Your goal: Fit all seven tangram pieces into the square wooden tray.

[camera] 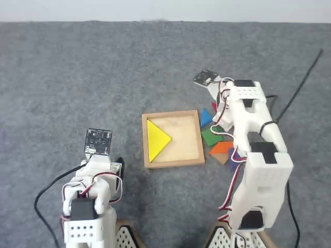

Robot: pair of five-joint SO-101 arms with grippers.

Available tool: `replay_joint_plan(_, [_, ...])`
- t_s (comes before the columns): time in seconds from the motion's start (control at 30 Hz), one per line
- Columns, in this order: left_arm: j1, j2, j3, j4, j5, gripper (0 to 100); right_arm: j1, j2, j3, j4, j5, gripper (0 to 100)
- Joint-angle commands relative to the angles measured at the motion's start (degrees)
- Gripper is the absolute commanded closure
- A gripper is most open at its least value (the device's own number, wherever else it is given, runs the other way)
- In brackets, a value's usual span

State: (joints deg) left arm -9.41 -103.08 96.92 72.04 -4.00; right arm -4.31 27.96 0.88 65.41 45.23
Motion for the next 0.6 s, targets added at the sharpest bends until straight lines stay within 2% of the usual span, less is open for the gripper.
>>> replay_joint_plan(0.0, [0.1, -1.6, -0.5, 0.5, -0.4, 85, 2.9, -0.7, -1.8, -1.8, -0.2, 66.9])
replay_joint_plan(0.1, [0.1, -1.6, -0.5, 0.5, -0.4, 85, 2.6, -1.5, -1.8, -3.0, 0.2, 66.7])
replay_joint_plan(0.23, [0.1, -1.6, -0.5, 0.5, -0.4, 85, 1.1, -1.7, -1.5, -2.5, 5.2, 66.9])
replay_joint_plan(0.57, [0.1, -1.6, -0.5, 0.5, -0.4, 85, 1.2, -0.7, -1.5, -1.3, 4.8, 67.2])
